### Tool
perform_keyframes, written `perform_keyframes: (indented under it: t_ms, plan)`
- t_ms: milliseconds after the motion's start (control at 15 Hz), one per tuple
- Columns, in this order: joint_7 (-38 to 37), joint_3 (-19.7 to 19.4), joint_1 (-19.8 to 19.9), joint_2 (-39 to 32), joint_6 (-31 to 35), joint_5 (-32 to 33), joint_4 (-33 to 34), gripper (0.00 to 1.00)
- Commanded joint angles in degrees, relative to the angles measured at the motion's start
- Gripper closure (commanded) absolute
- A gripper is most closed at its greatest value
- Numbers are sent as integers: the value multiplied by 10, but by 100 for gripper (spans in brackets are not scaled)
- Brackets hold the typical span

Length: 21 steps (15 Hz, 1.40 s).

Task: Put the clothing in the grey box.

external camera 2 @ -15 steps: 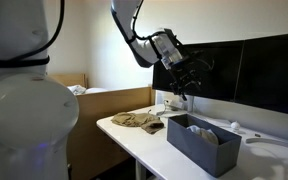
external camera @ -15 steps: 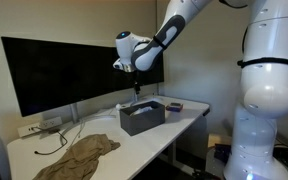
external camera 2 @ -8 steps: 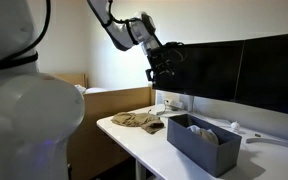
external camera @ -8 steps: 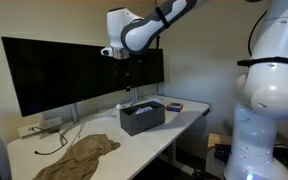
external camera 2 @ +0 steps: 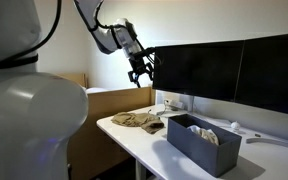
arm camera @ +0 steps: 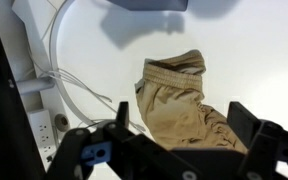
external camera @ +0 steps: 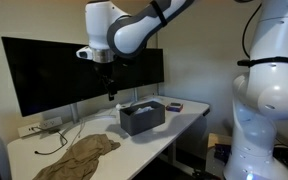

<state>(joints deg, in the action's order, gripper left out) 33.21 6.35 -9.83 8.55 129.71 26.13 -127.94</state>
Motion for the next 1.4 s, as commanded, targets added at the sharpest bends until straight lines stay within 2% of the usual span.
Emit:
perform_keyframes:
  t_ms: [0, 200, 467, 667, 867, 1333]
  plan:
    - [-1, 17, -3, -86, 35, 9, 55, 0]
    - [-15, 27, -4, -160, 55, 39, 105, 0]
    - [-49, 22, -10, -254, 71, 93, 178, 0]
    - [-50, 23, -14, -312, 71, 87, 220, 0]
    - [-43, 24, -20, -353, 83, 88, 240, 0]
    - [-40, 17, -25, -422, 123, 92, 234, 0]
